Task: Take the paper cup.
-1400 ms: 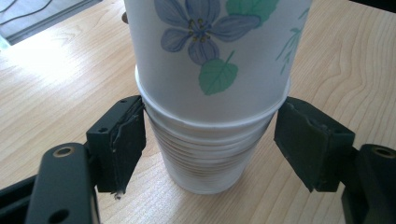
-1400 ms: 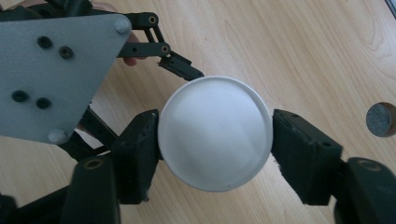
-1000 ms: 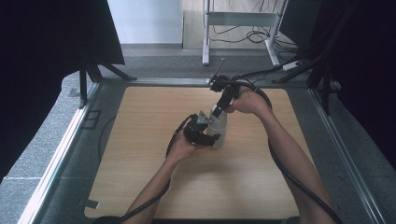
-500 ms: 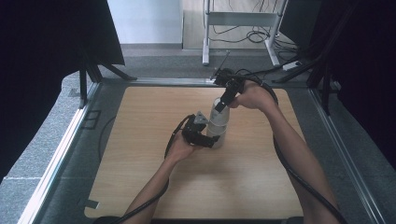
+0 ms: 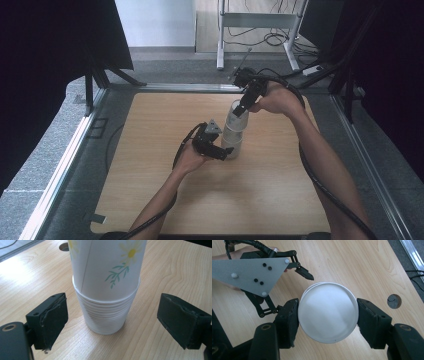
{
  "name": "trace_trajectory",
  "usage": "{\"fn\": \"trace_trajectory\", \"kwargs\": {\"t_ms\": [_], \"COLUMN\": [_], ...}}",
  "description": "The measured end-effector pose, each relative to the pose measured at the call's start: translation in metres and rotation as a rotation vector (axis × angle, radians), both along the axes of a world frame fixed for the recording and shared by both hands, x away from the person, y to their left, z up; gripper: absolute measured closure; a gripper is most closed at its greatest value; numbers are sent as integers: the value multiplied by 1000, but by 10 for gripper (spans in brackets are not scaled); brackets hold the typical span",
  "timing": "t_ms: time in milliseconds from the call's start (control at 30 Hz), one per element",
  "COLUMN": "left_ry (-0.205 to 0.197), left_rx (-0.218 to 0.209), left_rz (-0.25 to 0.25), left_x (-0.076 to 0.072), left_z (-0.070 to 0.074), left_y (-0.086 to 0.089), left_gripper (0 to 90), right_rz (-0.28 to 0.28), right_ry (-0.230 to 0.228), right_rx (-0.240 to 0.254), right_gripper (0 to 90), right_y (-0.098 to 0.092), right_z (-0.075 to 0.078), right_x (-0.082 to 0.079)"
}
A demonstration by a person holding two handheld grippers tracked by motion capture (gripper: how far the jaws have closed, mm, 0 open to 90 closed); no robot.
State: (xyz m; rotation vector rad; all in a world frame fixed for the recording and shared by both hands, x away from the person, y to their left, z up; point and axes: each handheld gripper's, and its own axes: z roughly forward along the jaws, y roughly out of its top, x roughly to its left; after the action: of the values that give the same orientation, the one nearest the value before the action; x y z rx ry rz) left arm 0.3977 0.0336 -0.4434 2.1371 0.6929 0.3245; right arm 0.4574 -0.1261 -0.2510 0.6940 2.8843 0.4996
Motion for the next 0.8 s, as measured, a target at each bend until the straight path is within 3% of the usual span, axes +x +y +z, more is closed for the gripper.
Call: {"fn": "trace_trajectory", "kwargs": {"t_ms": [467,800], "left_ry": [-13,6], "left_rx": [27,46], "left_rz": [-15,-53], "left_x": [-10,-18], "left_z": [9,13], "left_y": [0,0], "left_gripper": [95,89], "right_rz": [26,48], "right_ry": [-20,-17], "right_rx": [8,-5], "right_gripper": [375,375], "right_y": [-8,-15], "right_z": [17,22], "right_x": [-15,-32]}}
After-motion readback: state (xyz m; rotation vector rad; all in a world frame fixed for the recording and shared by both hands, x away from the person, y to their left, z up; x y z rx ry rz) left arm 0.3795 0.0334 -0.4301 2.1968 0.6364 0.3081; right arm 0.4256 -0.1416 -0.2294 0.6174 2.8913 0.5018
